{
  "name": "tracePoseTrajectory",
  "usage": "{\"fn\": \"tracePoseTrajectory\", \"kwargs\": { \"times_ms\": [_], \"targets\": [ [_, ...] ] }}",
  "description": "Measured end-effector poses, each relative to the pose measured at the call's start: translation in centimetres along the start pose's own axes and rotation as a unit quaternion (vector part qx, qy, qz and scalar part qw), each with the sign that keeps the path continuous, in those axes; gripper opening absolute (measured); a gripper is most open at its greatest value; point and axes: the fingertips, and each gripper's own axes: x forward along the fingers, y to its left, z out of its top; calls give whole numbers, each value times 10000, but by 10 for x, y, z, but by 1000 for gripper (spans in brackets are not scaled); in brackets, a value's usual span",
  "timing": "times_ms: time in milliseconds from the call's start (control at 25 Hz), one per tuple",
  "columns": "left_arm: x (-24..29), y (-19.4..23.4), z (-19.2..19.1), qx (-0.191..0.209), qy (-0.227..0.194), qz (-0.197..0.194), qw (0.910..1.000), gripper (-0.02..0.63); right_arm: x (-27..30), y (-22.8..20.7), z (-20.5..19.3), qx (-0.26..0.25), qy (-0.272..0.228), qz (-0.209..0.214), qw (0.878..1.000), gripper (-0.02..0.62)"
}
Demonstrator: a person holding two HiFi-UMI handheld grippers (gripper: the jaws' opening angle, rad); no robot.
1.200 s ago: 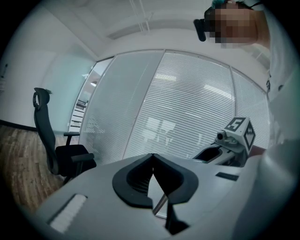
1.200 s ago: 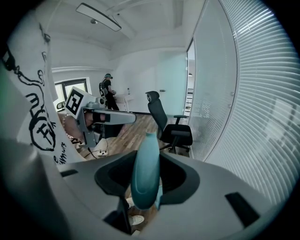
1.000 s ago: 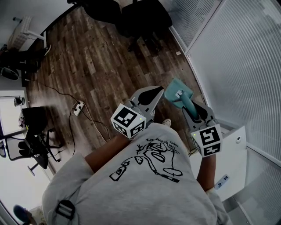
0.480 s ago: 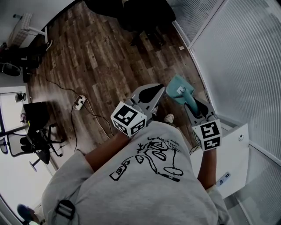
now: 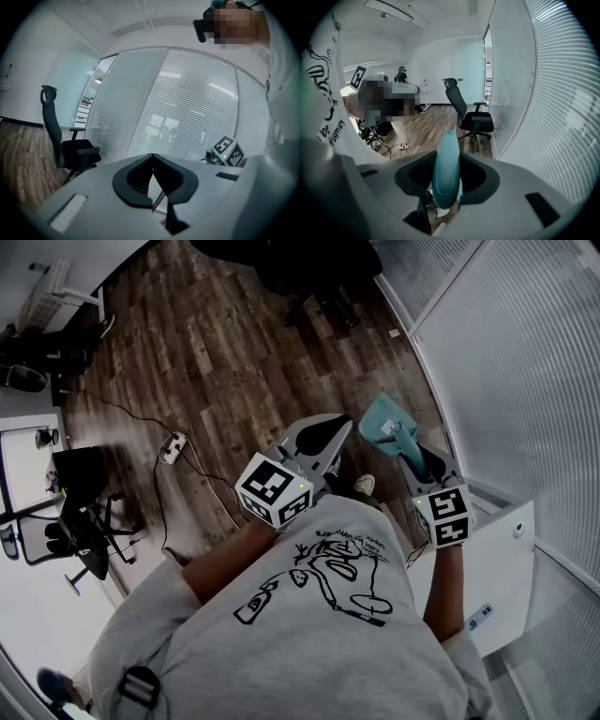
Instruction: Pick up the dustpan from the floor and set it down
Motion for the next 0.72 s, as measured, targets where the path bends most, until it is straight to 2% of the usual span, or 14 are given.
{"fn": "tracePoseTrajectory", "kwargs": {
  "times_ms": [720],
  "targets": [
    [3,-9,-6,-5,22,67,10000,2,32,-14,-56,68,381,69,9992,129]
  ]
}}
